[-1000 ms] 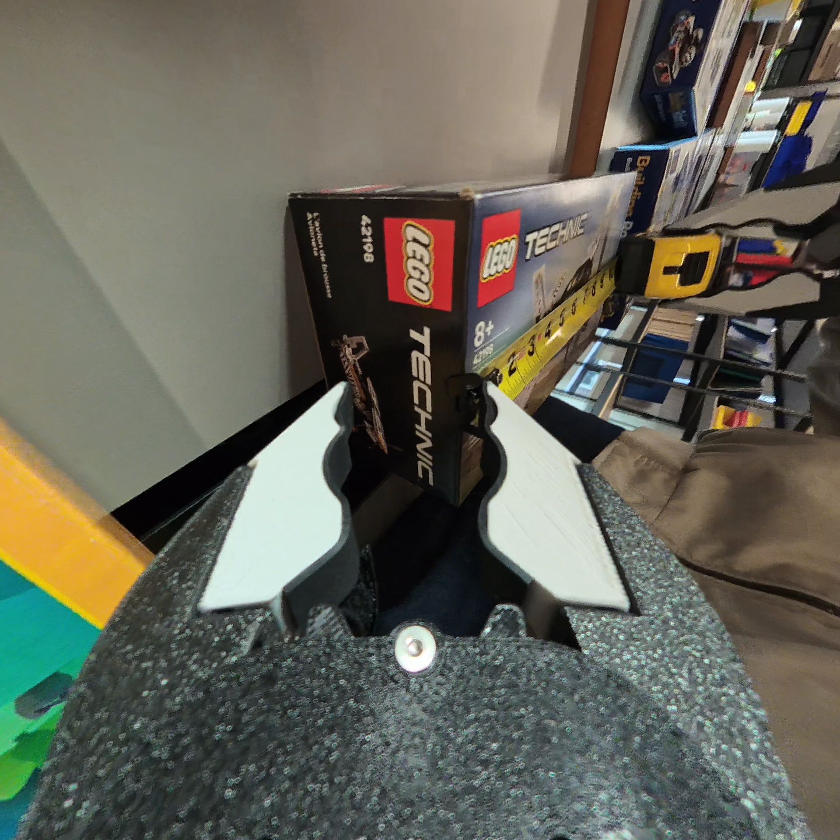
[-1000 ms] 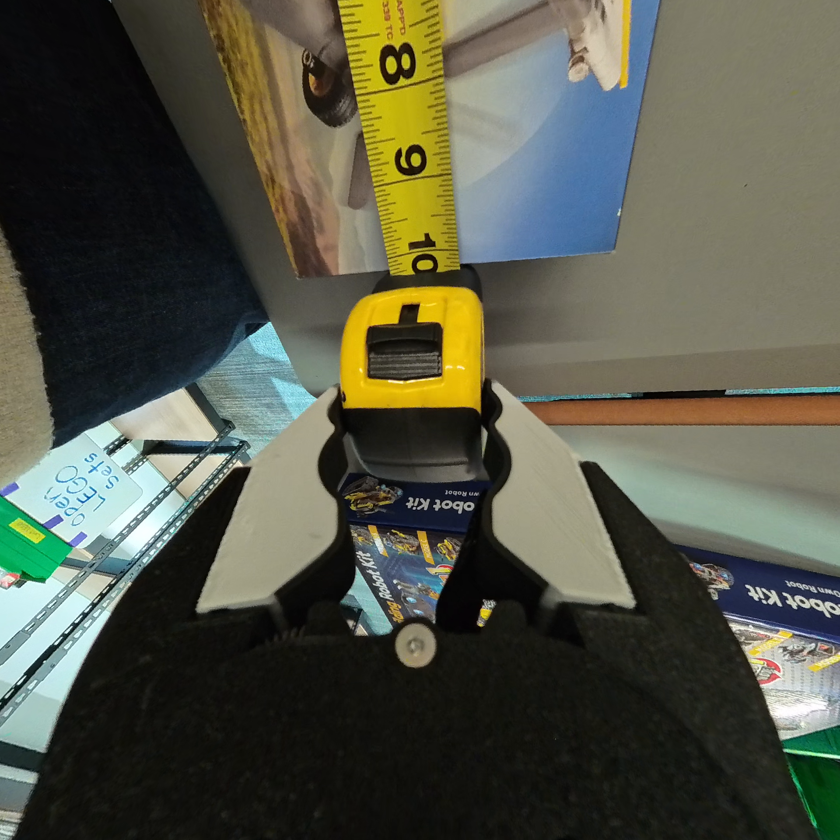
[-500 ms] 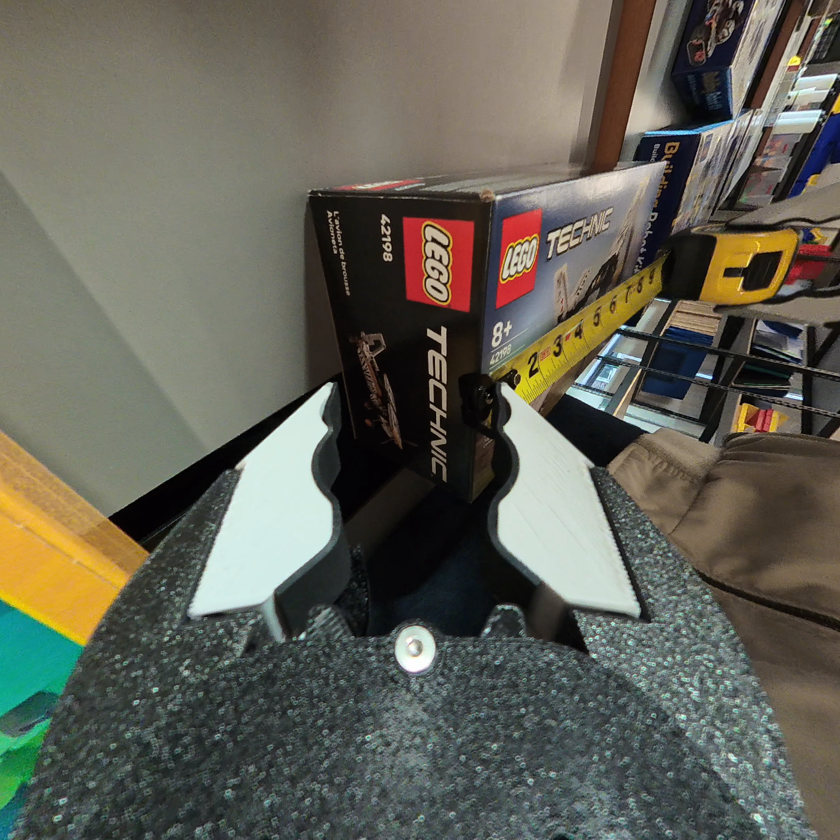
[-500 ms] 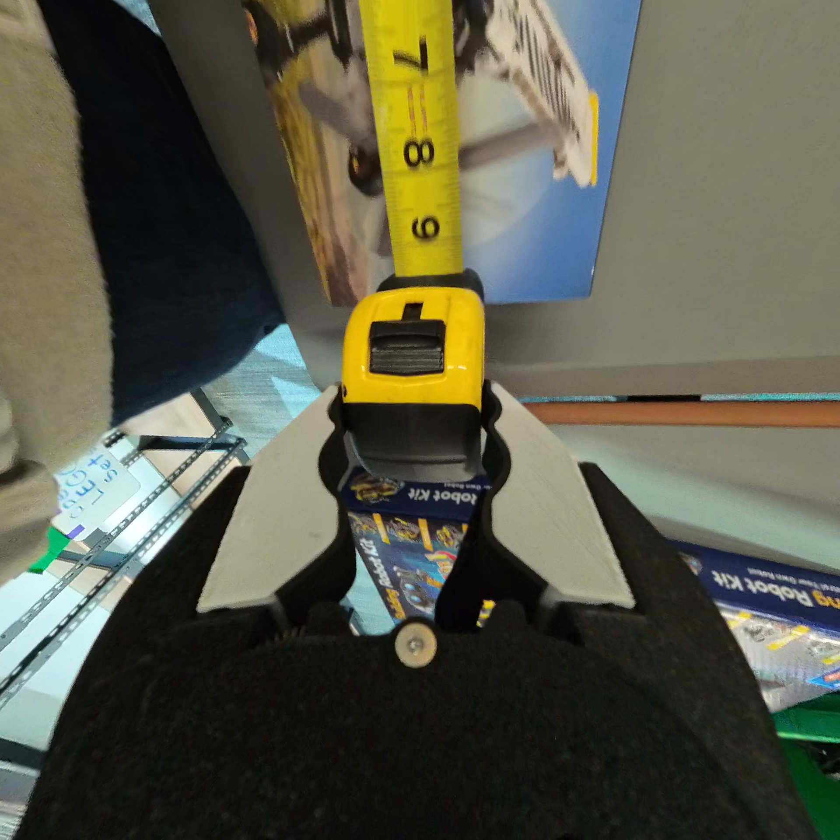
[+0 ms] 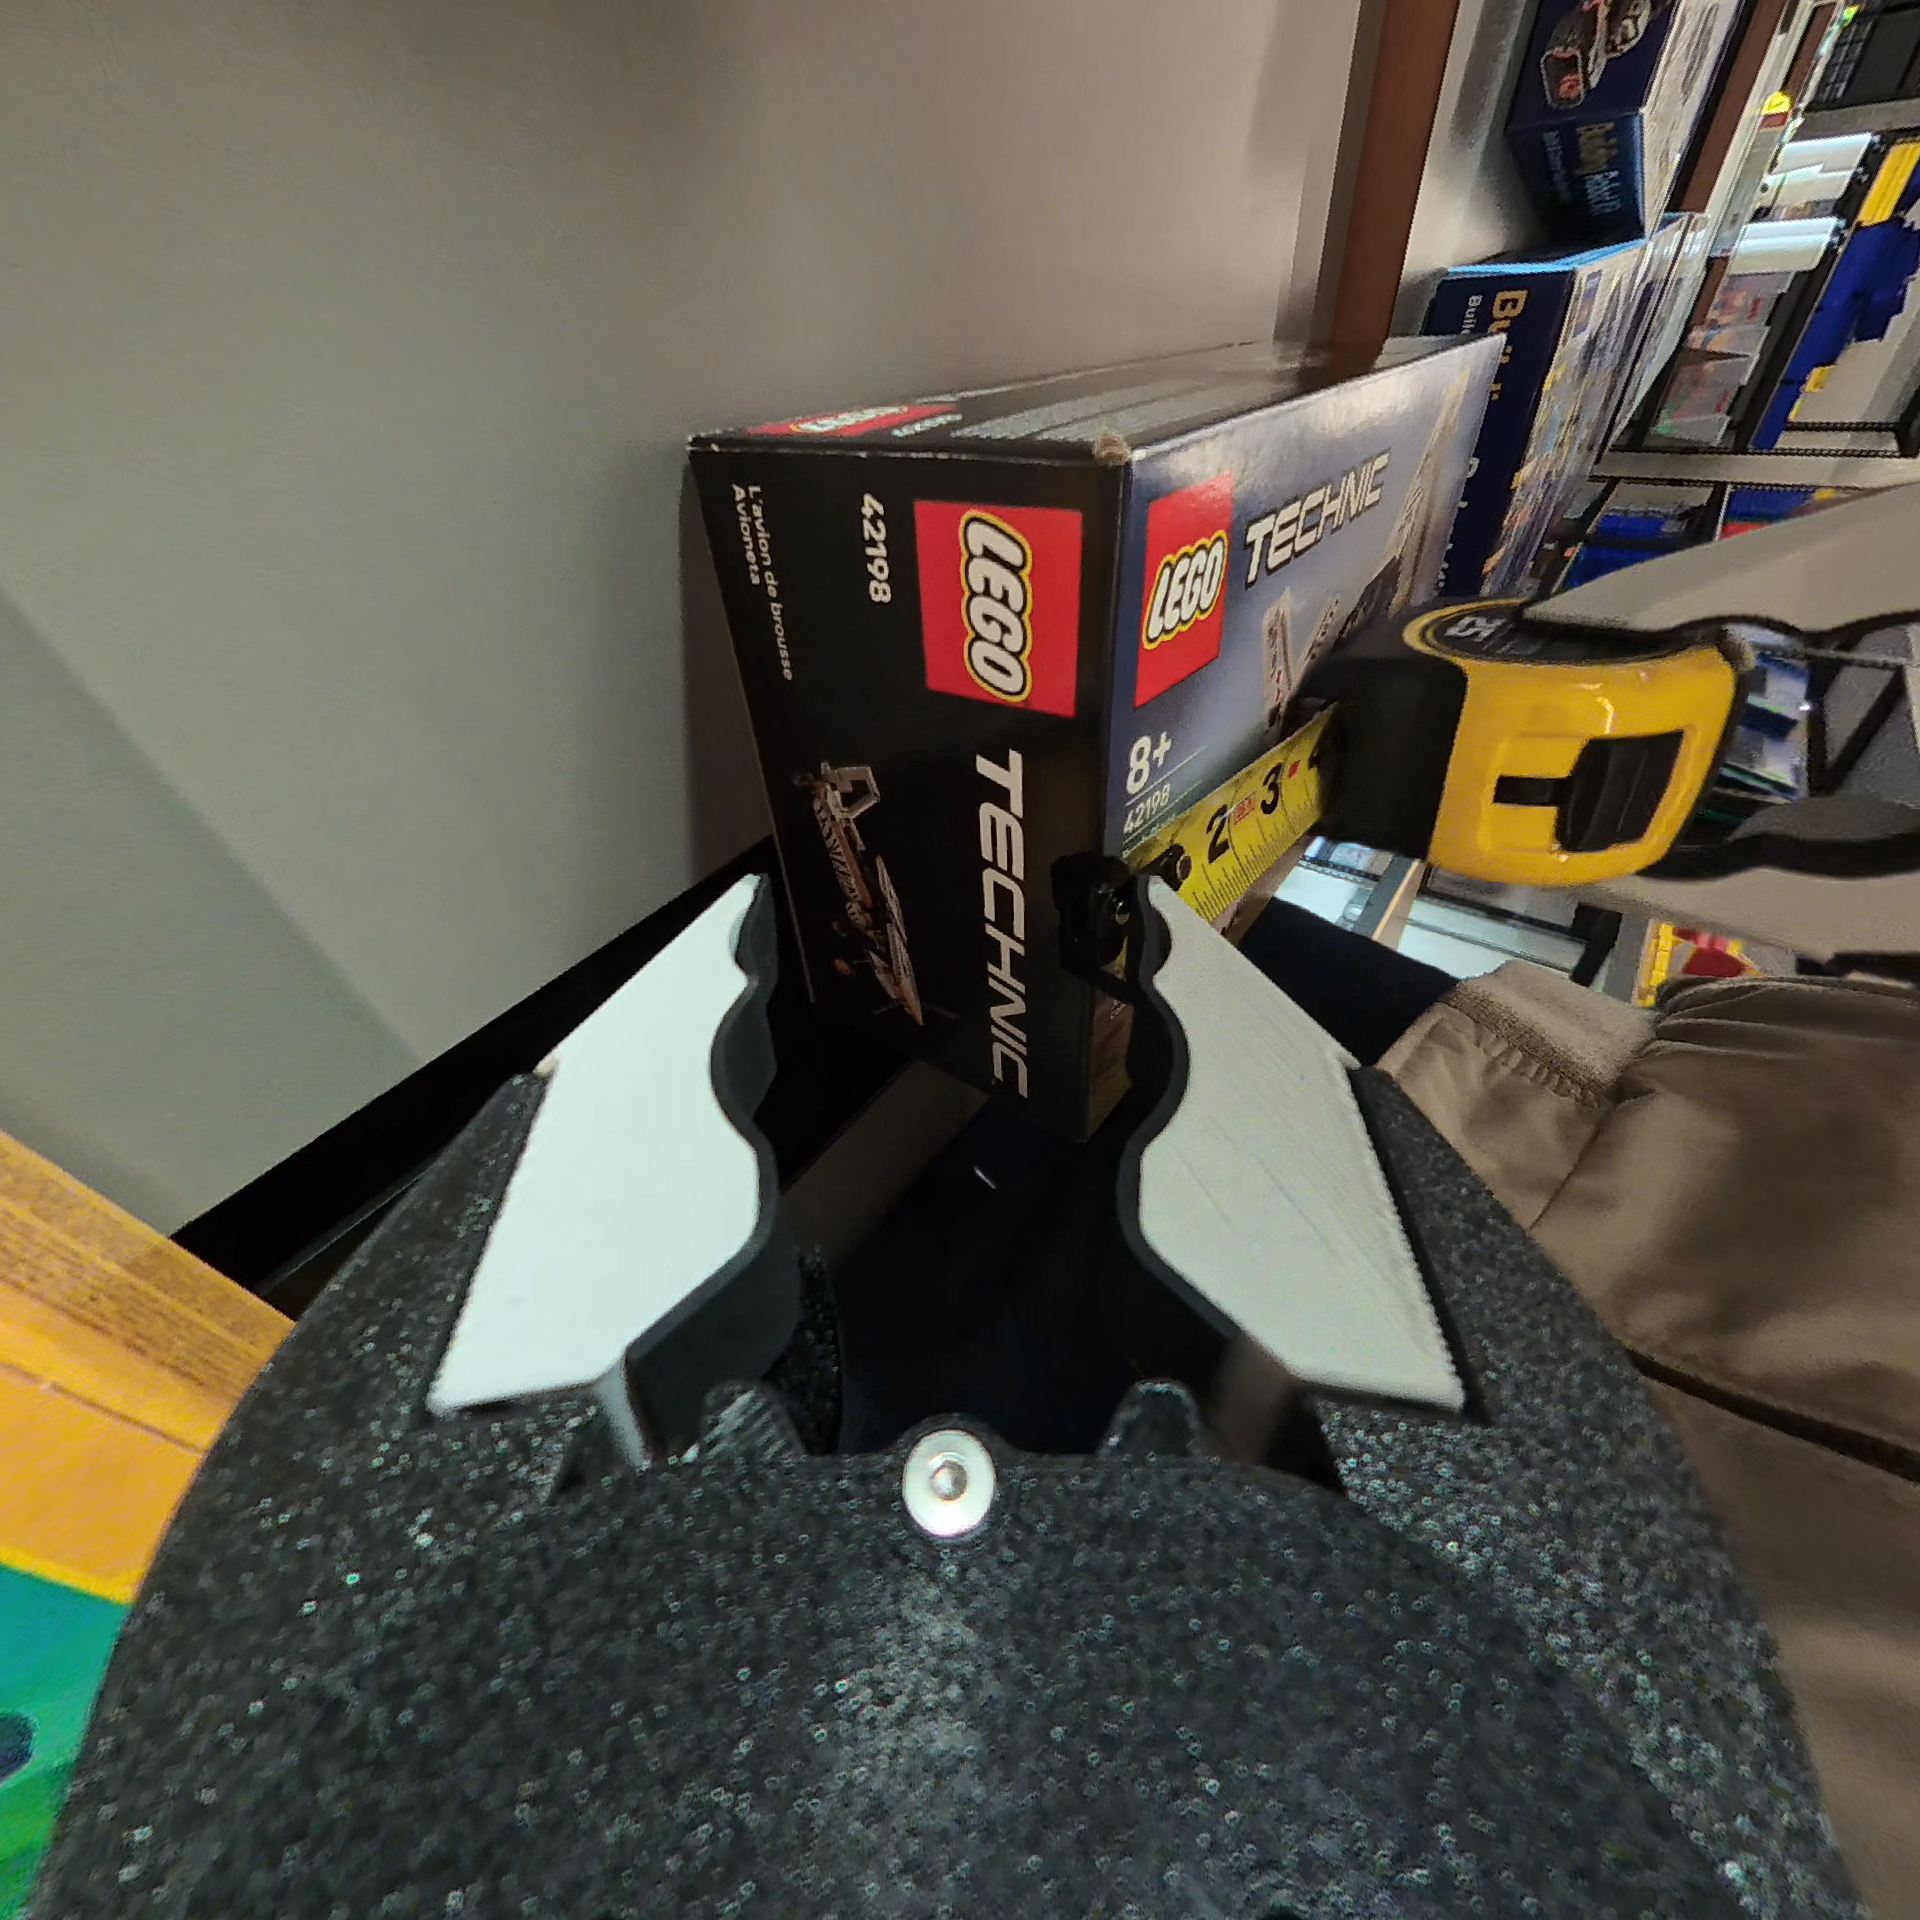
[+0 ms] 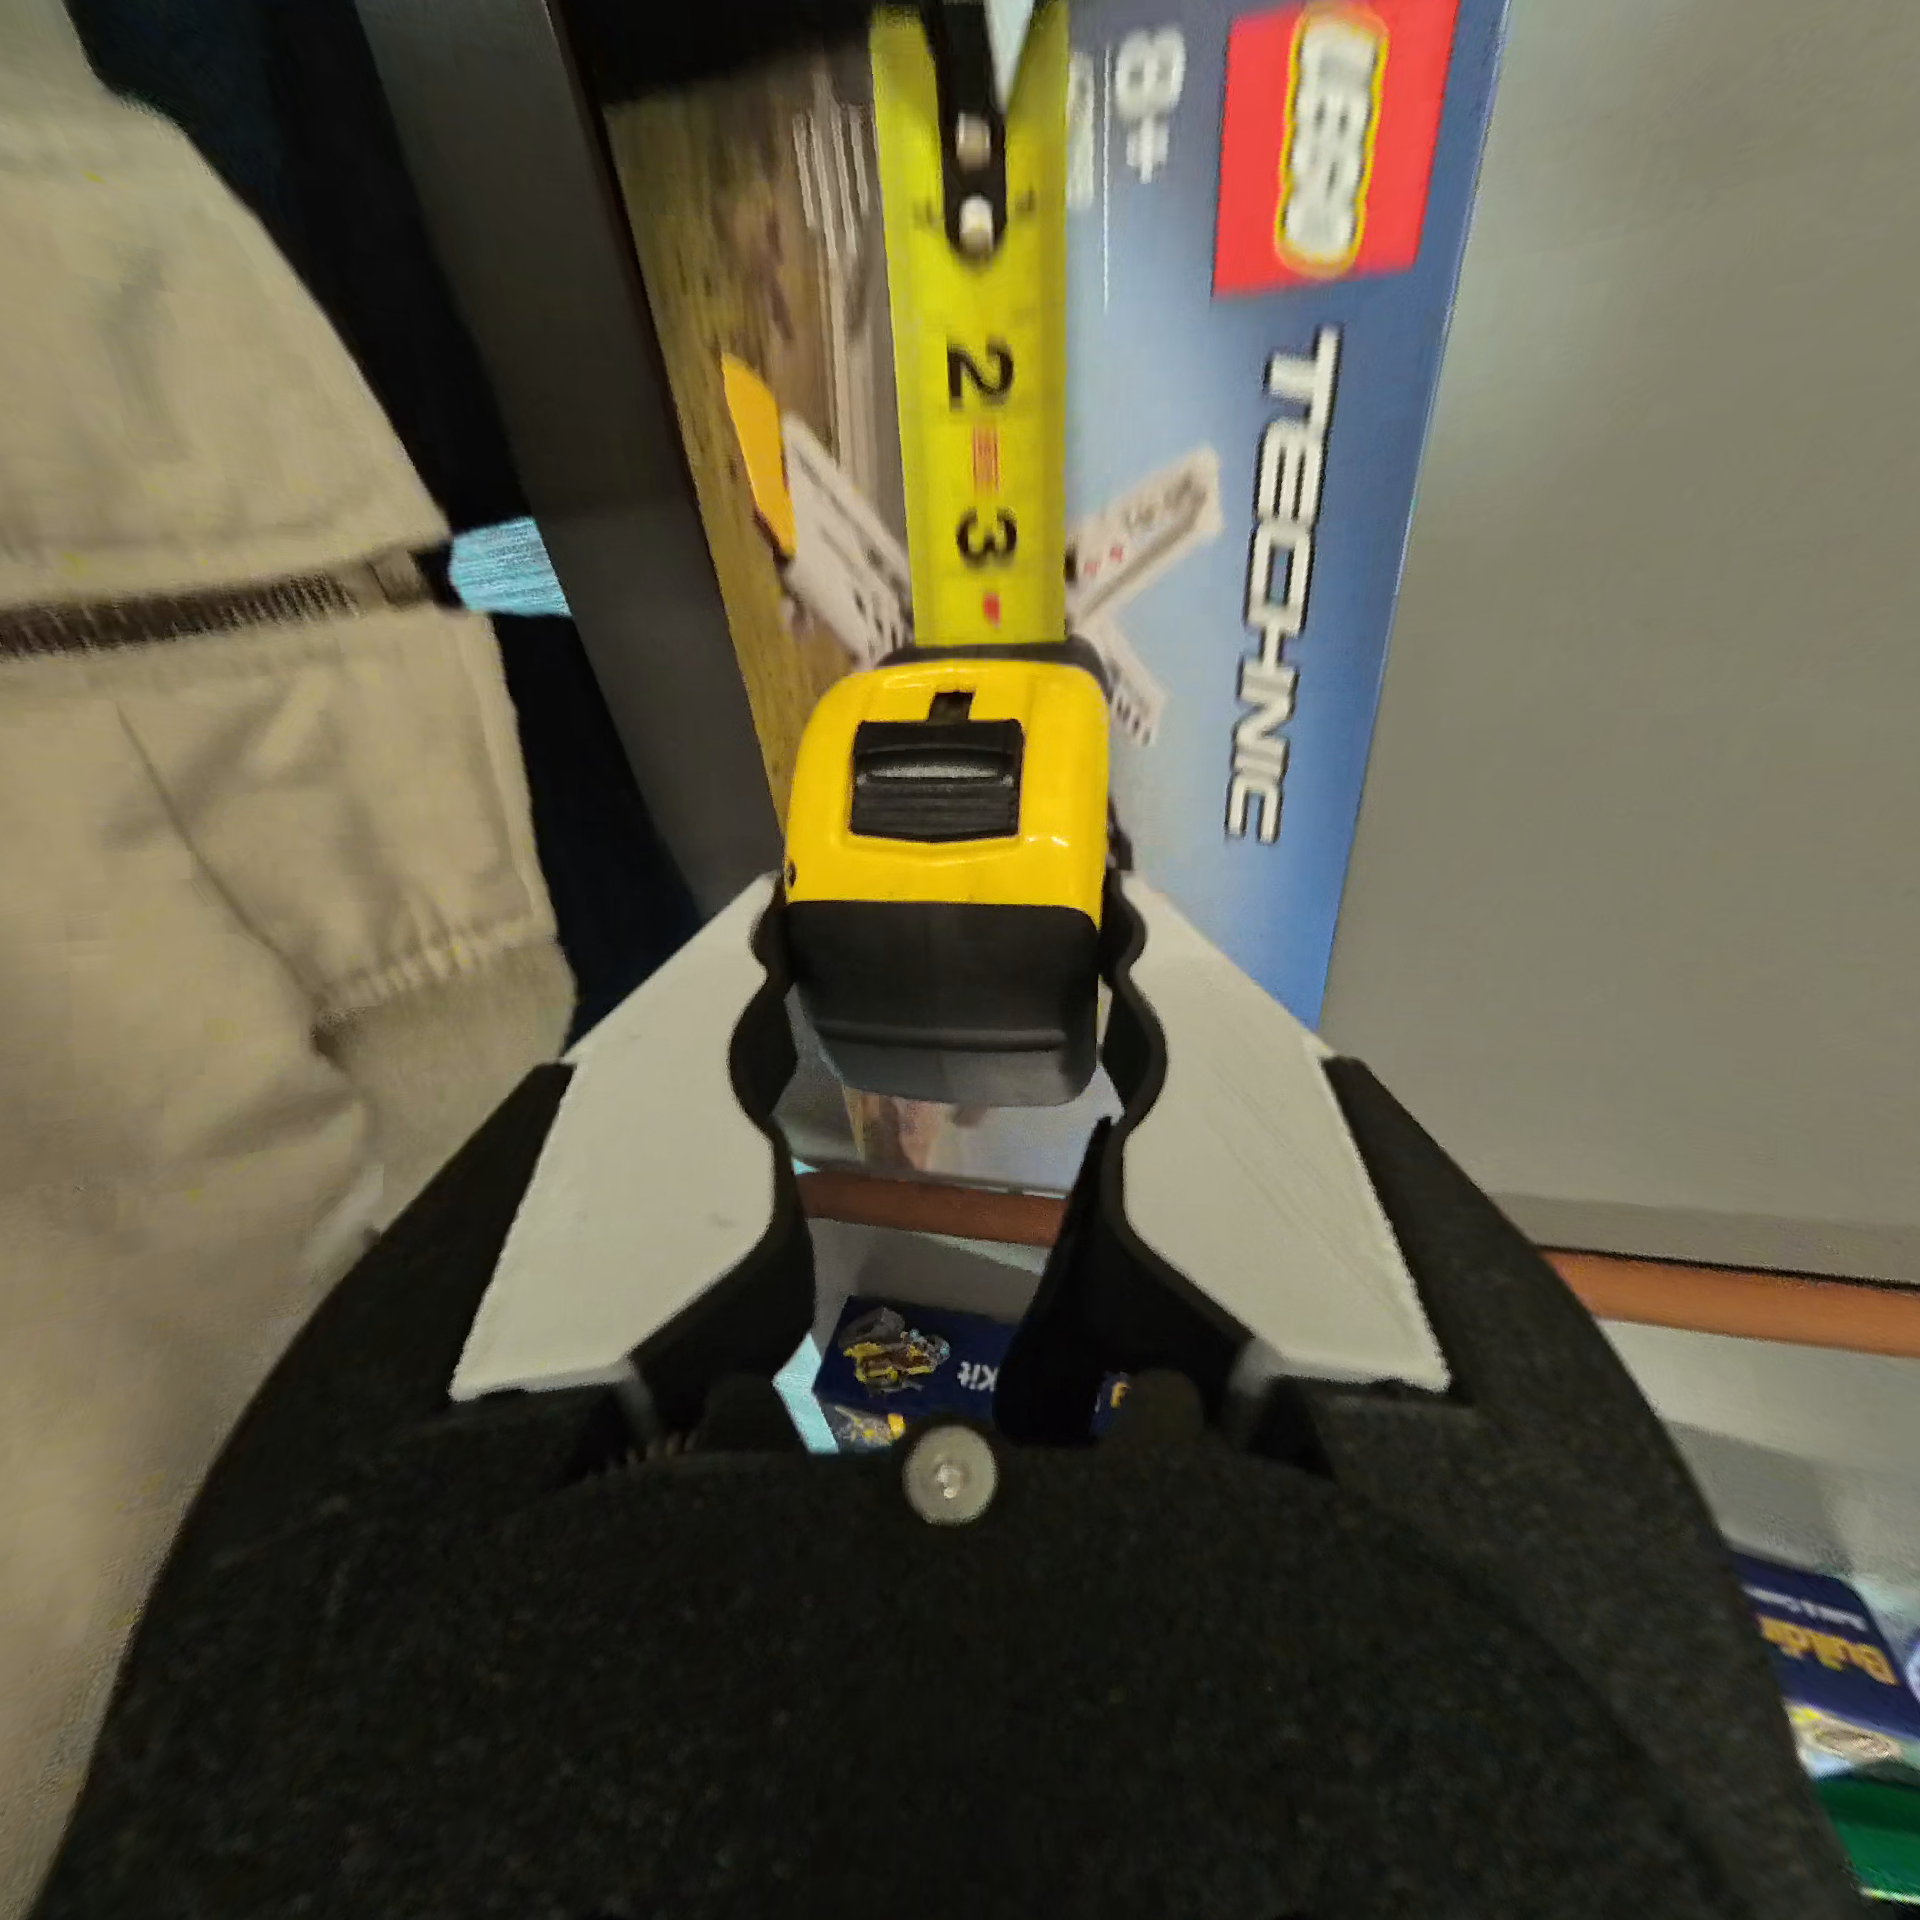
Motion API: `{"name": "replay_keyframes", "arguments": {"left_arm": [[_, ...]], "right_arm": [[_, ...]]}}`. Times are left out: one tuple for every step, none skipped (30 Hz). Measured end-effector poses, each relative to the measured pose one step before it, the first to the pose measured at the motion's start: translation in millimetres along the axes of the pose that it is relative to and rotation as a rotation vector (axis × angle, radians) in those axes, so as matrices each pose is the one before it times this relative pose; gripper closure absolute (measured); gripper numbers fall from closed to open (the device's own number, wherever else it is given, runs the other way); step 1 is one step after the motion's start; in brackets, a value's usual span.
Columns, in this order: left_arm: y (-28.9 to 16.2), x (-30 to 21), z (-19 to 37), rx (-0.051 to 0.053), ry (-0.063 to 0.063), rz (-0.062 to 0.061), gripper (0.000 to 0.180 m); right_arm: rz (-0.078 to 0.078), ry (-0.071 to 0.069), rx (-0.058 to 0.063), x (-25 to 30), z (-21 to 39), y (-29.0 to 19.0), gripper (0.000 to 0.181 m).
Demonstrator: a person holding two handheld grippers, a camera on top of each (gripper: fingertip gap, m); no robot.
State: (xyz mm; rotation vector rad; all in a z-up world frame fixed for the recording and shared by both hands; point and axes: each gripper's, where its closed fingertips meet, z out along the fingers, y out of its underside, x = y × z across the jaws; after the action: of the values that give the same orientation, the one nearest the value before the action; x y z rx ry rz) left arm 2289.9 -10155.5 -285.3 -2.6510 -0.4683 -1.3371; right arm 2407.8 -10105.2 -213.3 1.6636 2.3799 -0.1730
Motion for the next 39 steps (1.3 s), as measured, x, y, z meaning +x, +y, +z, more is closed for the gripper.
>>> {"name": "replay_keyframes", "arguments": {"left_arm": [[0.05, -0.10, -0.16, -0.0008, 0.0060, -0.0021, 0.111], [0.05, -0.05, 0.32, 0.0001, 0.0059, -0.0020, 0.111], [-0.03, 0.20, 0.39, 0.0011, 0.0091, -0.0026, 0.111], [-0.08, 0.27, -0.05, 0.0021, 0.0153, -0.0032, 0.111], [0.02, 1.00, 0.54, 0.0054, 0.0256, -0.0047, 0.112], [-0.04, 1.10, 0.65, 0.0103, 0.0364, -0.0148, 0.113], [0.11, 2.09, 0.67, 0.0137, 0.0504, -0.0276, 0.112], [0.48, 3.79, 0.35, 0.0149, 0.0596, -0.0246, 0.113], [0.30, 4.25, -1.39, 0.0199, 0.0579, -0.0167, 0.122], [-0.38, 1.24, -3.59, 0.0245, 0.0350, -0.0159, 0.131], [-0.61, -0.14, -4.63, 0.0257, 0.0186, -0.0141, 0.131], [-0.68, 3.69, -5.44, 0.0246, 0.0354, -0.0075, 0.130], [0.00, 6.61, -5.61, 0.0170, 0.0464, -0.0063, 0.130], [-0.05, 5.45, -4.98, 0.0131, 0.0315, -0.0029, 0.130], [-0.11, 6.55, -4.13, 0.0114, 0.0305, 0.0058, 0.129], [0.58, 8.38, -2.64, 0.0053, 0.0374, 0.0069, 0.126], [1.29, 8.15, -0.82, -0.0032, 0.0376, -0.0028, 0.116], [1.95, 7.78, 1.17, -0.0108, 0.0330, -0.0091, 0.100], [2.15, 8.25, 2.68, -0.0125, 0.0357, -0.0055, 0.090], [2.22, 6.26, 4.07, -0.0138, 0.0266, -0.0060, 0.085], [2.34, 3.51, 5.39, -0.0171, 0.0178, -0.0143, 0.080], [3.34, 2.44, 6.20, -0.0241, 0.0164, -0.0207, 0.074], [3.72, 0.97, 6.19, -0.0275, 0.0099, -0.0190, 0.067], [1.19, 1.73, 3.86, -0.0110, 0.0098, -0.0066, 0.063], [1.67, 4.16, 3.29, -0.0144, 0.0256, -0.0118, 0.057], [3.15, 7.24, 3.14, -0.0226, 0.0416, -0.0171, 0.059], [2.76, 11.35, 3.45, -0.0170, 0.0590, -0.0061, 0.066], [1.37, 12.54, 3.71, -0.0052, 0.0548, 0.0058, 0.082], [1.17, 7.49, 3.77, -0.0042, 0.0109, 0.0110, 0.088], [2.13, 5.34, 2.97, -0.0117, -0.0057, 0.0283, 0.089], [1.24, 7.52, 1.56, -0.0057, 0.0085, 0.0248, 0.090], [0.46, 9.45, 0.32, -0.0015, 0.0249, 0.0195, 0.090], [0.24, 11.36, 0.52, 0.0003, 0.0347, 0.0117, 0.091], [-0.03, 12.11, 1.72, 0.0030, 0.0355, 0.0046, 0.091], [-0.11, 10.99, 2.55, 0.0027, 0.0284, 0.0073, 0.091], [-0.05, 9.43, 3.39, 0.0000, 0.0160, 0.0135, 0.091], [-0.08, 8.40, 3.58, -0.0043, 0.0088, 0.0130, 0.091], [-0.05, 8.10, 4.31, -0.0090, 0.0042, 0.0125, 0.091], [-0.36, 7.65, 4.69, -0.0098, 0.0034, 0.0067, 0.091]], "right_arm": [[-0.0016, 0.0041, -0.0026, -0.92, -0.72, -11.33, 0.123], [-0.0039, 0.0080, -0.0021, -0.30, -0.54, -10.41, 0.123], [-0.0054, 0.0092, -0.0042, -1.32, -0.74, -13.49, 0.123], [-0.0037, 0.0063, -0.0055, -0.92, -0.24, -9.78, 0.124], [-0.0029, 0.0052, -0.0046, -0.84, -0.47, -9.03, 0.123], [-0.0011, 0.0053, -0.0017, -0.74, -0.31, -8.51, 0.124], [-0.0008, 0.0038, 0.0001, -0.79, -0.58, -7.23, 0.124], [-0.0007, 0.0009, 0.0101, -0.83, -0.39, -7.04, 0.124], [0.0023, -0.0028, 0.0147, -1.20, -0.10, -7.55, 0.124], [0.0094, -0.0031, 0.0013, -0.68, 1.01, -4.32, 0.124], [-0.0011, 0.0010, -0.0043, -0.58, 1.41, -2.87, 0.123], [-0.0073, 0.0017, -0.0030, -0.13, 1.25, -1.57, 0.123], [-0.0032, -0.0022, 0.0076, 0.40, 0.55, -0.34, 0.123], [0.0073, -0.0052, 0.0146, 1.25, 0.94, 1.04, 0.123], [0.0149, -0.0089, 0.0155, -0.12, 0.18, 0.18, 0.123], [0.0137, -0.0094, 0.0206, -0.23, -0.21, -0.04, 0.123], [0.0132, -0.0128, 0.0248, -0.76, -0.92, -0.05, 0.124], [0.0171, -0.0145, 0.0288, -1.29, -1.51, -0.27, 0.124], [0.0277, -0.0143, 0.0306, -1.51, -2.28, -0.74, 0.124], [0.0234, -0.0132, 0.0347, -2.26, -2.83, -1.43, 0.124], [0.0144, -0.0116, 0.0376, -2.83, -3.48, -2.08, 0.124], [0.0174, -0.0157, 0.0354, -3.45, -3.75, -2.38, 0.124], [0.0093, -0.0181, 0.0348, -4.38, -4.07, -2.86, 0.124], [0.0141, -0.0150, 0.0307, -4.30, -3.93, -3.23, 0.124], [0.0112, -0.0093, 0.0244, -4.06, -3.64, -3.35, 0.124], [-0.0029, 0.0001, 0.0200, -3.46, -3.70, -3.09, 0.124], [-0.0075, 0.0072, 0.0140, -2.97, -3.46, -3.42, 0.124], [-0.0014, 0.0071, 0.0039, -2.32, -3.25, -2.83, 0.124], [0.0019, 0.0084, -0.0073, -1.94, -3.30, -2.08, 0.124], [-0.0206, 0.0164, -0.0175, -2.36, -4.23, -2.45, 0.124], [-0.0313, 0.0205, -0.0144, -2.38, -5.76, -2.99, 0.124], [-0.0242, 0.0182, -0.0056, -2.61, -7.54, -4.29, 0.124], [-0.0062, 0.0075, 0.0080, -2.92, -9.09, -5.97, 0.124], [0.0020, -0.0010, 0.0182, -2.95, -10.31, -6.62, 0.123], [0.0109, -0.0015, 0.0344, -2.05, -11.12, -7.47, 0.123], [0.0132, 0.0028, 0.0536, -2.66, -13.05, -8.90, 0.117], [0.0159, 0.0123, 0.0535, -0.95, -12.50, -6.55, 0.110], [0.0202, 0.0178, 0.0465, -0.76, -12.07, -3.06, 0.102], [0.0178, 0.0197, 0.0434, -1.13, -10.24, 0.44, 0.097]]}}
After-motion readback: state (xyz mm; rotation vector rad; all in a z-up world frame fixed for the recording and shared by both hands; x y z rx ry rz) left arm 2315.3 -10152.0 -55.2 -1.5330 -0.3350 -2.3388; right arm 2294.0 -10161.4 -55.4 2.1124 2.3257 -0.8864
